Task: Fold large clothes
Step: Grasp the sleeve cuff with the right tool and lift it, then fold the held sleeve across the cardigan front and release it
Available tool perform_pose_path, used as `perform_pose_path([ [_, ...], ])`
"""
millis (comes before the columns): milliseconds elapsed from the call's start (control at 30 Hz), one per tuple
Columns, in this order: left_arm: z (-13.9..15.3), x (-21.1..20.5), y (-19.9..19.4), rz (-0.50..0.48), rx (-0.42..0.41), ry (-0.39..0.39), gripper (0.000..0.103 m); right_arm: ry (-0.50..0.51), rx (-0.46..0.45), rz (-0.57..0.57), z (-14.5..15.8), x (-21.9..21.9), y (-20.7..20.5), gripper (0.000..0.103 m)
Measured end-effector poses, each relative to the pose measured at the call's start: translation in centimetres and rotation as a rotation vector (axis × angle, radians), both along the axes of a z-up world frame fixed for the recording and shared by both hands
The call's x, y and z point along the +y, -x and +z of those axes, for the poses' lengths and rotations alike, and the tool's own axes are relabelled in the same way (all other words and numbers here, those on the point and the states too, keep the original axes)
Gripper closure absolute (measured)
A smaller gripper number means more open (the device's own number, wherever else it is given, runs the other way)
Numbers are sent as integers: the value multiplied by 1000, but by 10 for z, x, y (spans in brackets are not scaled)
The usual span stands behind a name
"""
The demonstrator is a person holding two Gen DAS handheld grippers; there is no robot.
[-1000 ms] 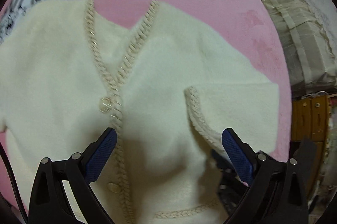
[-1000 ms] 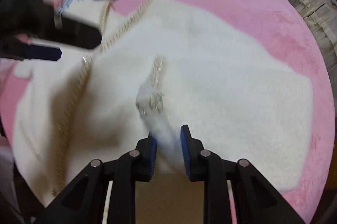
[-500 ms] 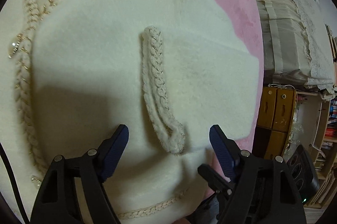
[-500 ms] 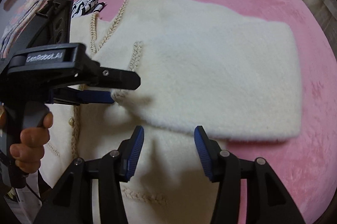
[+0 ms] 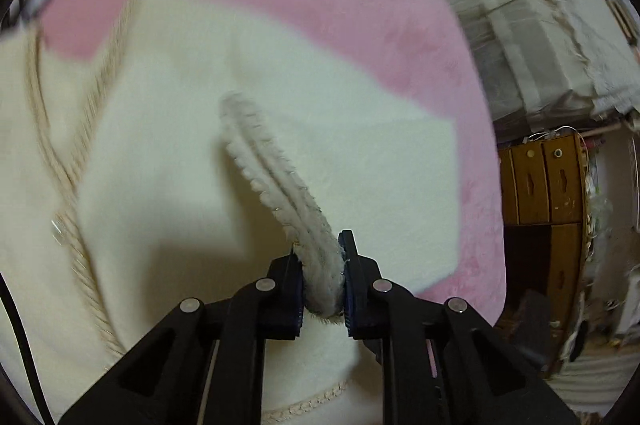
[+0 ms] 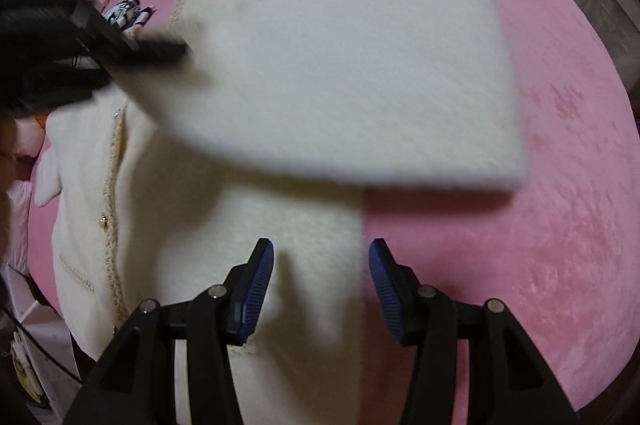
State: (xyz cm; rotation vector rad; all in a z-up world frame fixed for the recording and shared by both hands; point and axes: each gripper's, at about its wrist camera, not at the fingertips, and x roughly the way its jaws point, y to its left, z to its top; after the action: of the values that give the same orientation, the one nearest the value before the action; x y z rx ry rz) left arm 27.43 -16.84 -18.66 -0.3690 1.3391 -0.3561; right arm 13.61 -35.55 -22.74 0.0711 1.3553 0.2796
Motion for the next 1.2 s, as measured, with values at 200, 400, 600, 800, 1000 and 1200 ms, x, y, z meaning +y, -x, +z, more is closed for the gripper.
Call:
perform_pose_path([
  [200,86,29,-6,20,-255,-92,90,9,-13,-28,1,-7,-3,53],
  [400,98,100,8,102,-320,-285,90,-5,-20,-29,1,4,-11,53],
  [600,34,161,29,197,-157,-346,90,9,-24,11,-4,20,-18,53],
  [800,-44,189,51,263,21,-371,80,30,-23,20,-4,27,-22,53],
  [1000,-56,216,48,324,54,-261,49,22,-50,14,2,40,-40,53],
  [1200,-56,231,15,341,33,-239,45,12,-118,-31,20,37,-70,43],
])
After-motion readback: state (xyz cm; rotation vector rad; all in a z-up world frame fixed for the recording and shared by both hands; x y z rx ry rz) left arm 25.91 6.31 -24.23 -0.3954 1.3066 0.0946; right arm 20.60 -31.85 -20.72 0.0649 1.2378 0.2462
